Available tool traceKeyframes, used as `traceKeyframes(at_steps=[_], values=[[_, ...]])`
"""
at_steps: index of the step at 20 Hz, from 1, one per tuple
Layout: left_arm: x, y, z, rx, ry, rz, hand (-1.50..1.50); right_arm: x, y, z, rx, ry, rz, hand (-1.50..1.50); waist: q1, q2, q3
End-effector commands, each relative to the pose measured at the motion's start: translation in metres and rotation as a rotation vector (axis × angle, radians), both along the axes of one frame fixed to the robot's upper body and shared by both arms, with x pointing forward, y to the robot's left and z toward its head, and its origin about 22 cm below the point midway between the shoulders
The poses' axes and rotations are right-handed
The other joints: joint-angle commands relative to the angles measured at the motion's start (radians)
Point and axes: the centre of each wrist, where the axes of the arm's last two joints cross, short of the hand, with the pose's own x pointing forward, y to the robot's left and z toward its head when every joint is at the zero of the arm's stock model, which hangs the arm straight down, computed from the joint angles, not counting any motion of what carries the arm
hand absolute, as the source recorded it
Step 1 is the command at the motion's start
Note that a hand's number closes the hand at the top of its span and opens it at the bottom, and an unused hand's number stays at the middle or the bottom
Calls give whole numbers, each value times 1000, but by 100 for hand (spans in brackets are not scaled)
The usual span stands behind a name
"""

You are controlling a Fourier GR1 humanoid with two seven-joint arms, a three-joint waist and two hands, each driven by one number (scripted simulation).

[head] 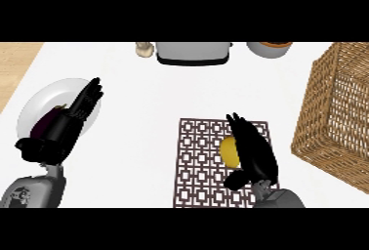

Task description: Pick the lemon from the placemat and place it in the basket

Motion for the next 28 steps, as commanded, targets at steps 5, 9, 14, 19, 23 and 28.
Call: traceKeyframes(at_steps=[5,9,14,19,23,28], values=[[9,-5,1,-11,7,-6,0,21,2,-16,-31,46,-30,-150,0,0,0],[9,-7,-1,-8,-5,-6,0,18,-4,-26,-17,68,-14,-150,-1,0,0],[7,2,23,8,6,-15,0,24,-9,-35,-6,135,26,-150,0,0,0],[-5,18,4,15,3,11,0,8,10,-54,-73,174,76,150,1,0,0],[8,-8,-12,4,10,-4,0,14,8,-60,-92,165,96,150,-1,1,0],[2,-6,-2,6,-8,6,0,-9,13,-59,-182,100,152,150,-3,0,0]])
